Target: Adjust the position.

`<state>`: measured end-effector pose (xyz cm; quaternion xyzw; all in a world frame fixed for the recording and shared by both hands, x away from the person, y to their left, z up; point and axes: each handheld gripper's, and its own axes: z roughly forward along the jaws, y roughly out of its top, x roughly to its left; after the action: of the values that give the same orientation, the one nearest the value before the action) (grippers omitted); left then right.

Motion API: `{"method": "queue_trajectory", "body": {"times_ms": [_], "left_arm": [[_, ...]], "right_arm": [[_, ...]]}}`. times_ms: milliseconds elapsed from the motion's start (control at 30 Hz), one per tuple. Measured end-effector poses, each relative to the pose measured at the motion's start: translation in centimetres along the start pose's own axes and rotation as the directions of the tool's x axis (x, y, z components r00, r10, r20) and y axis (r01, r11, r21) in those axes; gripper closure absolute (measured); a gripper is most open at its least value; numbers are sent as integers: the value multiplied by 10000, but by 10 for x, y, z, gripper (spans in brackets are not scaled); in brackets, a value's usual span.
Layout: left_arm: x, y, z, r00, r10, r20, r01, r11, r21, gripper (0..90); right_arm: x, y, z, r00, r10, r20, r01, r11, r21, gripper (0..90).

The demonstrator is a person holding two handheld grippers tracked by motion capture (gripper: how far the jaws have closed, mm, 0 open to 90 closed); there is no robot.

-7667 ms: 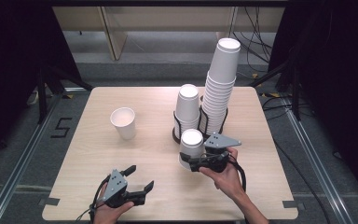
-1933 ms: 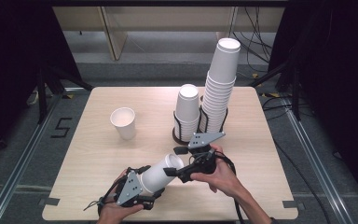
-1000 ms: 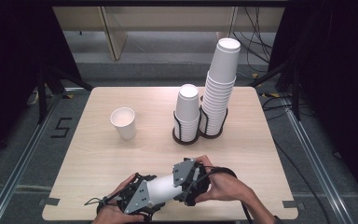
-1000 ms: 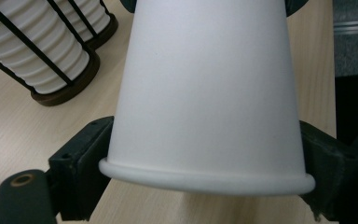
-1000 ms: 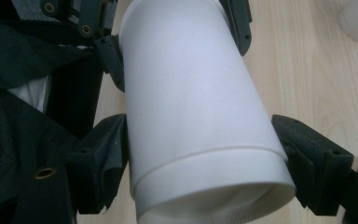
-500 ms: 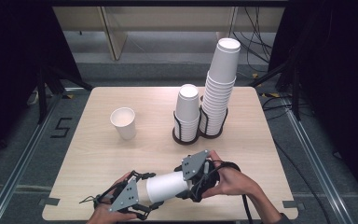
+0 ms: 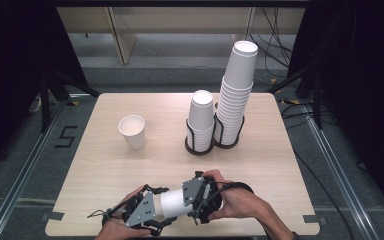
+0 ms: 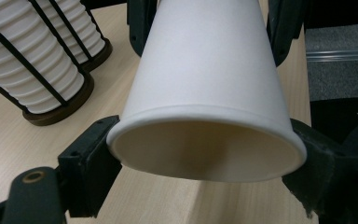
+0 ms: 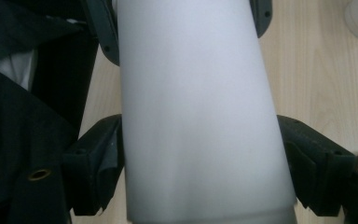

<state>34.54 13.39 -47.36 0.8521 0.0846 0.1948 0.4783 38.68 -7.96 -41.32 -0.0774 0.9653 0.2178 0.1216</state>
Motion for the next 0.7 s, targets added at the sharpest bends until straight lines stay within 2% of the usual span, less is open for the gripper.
{"method": "queue_trajectory", "body": {"times_ms": [33,67,133,200,233,267,300,367,400,433,500,600,667,700], "left_arm": [[0,0,0,10000,50,-22,-50,9999,87,179],[0,0,0,10000,-42,6,42,10000,47,178],[-1,0,0,10000,-1,81,0,10000,80,174],[1,-3,0,9998,-124,185,127,9998,-180,153],[2,-4,0,9994,-262,242,276,9977,-616,139],[2,-5,-1,9991,-393,145,403,9961,-785,125],[3,-6,-2,9977,-667,124,677,9908,-1170,112],[5,-6,-3,9953,-961,68,960,9824,-1604,90],[6,-6,-5,9938,-1109,122,1113,9780,-1767,89],[7,-7,-6,9925,-1214,112,1214,9756,-1829,92],[8,-8,-6,9883,-1522,103,1510,9672,-2043,106],[10,-8,-7,9826,-1849,158,1839,9587,-2170,103],[10,-8,-6,9785,-2046,270,2051,9498,-2362,98],[10,-8,-7,9801,-1965,270,1974,9535,-2278,95]], "right_arm": [[2,1,1,10000,42,-11,-42,9999,159,217],[-1,4,5,9981,-610,-48,610,9981,-19,217],[1,5,9,9972,-748,-57,749,9971,142,232],[1,4,9,9962,-871,-90,872,9962,82,235],[1,2,8,9972,-752,-59,752,9972,9,235],[0,1,6,9975,-694,-141,693,9976,-82,234],[-3,-1,5,9965,-832,-126,827,9961,-314,232],[-6,-8,1,9984,-328,-464,283,9952,-933,229],[-6,-11,-1,9985,-55,-552,-4,9943,-1062,229],[-11,-15,-2,9977,-117,-674,15,9886,-1503,230],[-15,-22,-4,9953,111,-960,-306,9786,-2036,229],[-22,-31,-5,9913,367,-1268,-733,9520,-2971,228],[-22,-32,-5,9888,517,-1399,-941,9441,-3161,228],[-22,-32,-5,9890,488,-1394,-918,9425,-3215,227]]}}
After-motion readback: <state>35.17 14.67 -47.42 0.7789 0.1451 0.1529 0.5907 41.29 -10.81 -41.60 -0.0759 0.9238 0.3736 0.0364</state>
